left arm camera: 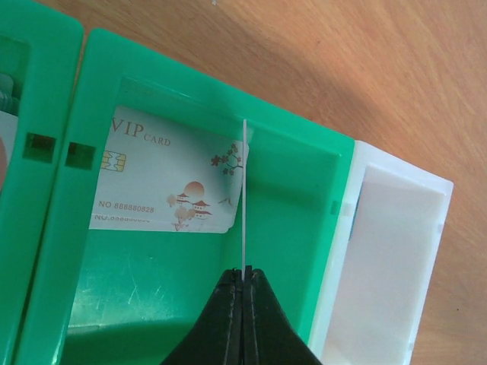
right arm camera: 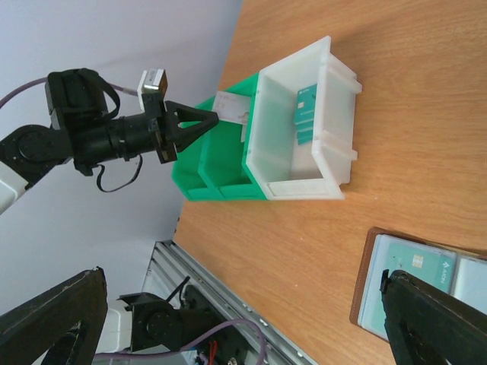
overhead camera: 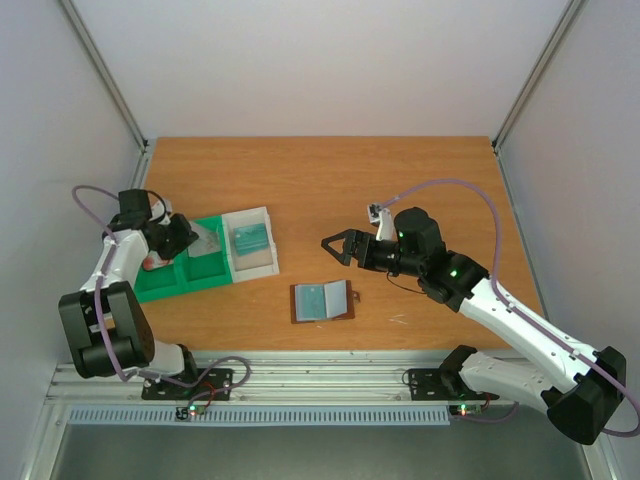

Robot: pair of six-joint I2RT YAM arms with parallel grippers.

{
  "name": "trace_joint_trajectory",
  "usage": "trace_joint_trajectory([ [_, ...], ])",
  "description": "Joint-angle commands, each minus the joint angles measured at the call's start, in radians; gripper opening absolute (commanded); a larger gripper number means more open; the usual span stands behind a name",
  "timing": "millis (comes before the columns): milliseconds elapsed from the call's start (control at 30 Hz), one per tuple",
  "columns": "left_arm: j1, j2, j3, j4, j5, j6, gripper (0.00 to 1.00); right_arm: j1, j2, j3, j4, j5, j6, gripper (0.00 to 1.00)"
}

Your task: Take the credit cards out of the card holder

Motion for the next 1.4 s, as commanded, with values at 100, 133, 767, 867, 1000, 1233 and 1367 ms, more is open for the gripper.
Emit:
trace_joint_trajectory([
  [100, 0.005, 0.019, -0.023, 0.079, -0.018, -0.005, 0.02, -0.007, 0.003, -0.001, -0.007, 0.005, -0.021, 0.99],
  [133, 0.005, 0.020, -0.027, 0.087, -0.017, -0.011, 0.03, -0.007, 0.002, -0.001, -0.005, 0.005, -0.021, 0.99],
  [767, -0.015, 0.082, -0.028, 0.123, -0.038, -0.045, 0.13, -0.010, -0.011, 0.003, -0.041, 0.018, -0.036, 0.99],
  [867, -0.017, 0.088, -0.016, 0.108, -0.044, -0.049, 0.15, -0.012, -0.011, 0.000, -0.051, 0.018, -0.041, 0.98],
  [1000, -0.018, 0.081, 0.005, 0.082, -0.052, -0.055, 0.19, -0.011, -0.015, -0.004, -0.064, 0.019, -0.043, 0.98],
  [1233, -0.021, 0.030, 0.030, 0.036, -0.090, -0.054, 0.25, -0.012, -0.028, -0.003, -0.086, 0.028, -0.048, 0.98],
  [1367, -0.039, 0.016, 0.054, -0.001, -0.105, -0.036, 0.28, -0.012, -0.033, -0.002, -0.092, 0.033, -0.048, 0.98],
])
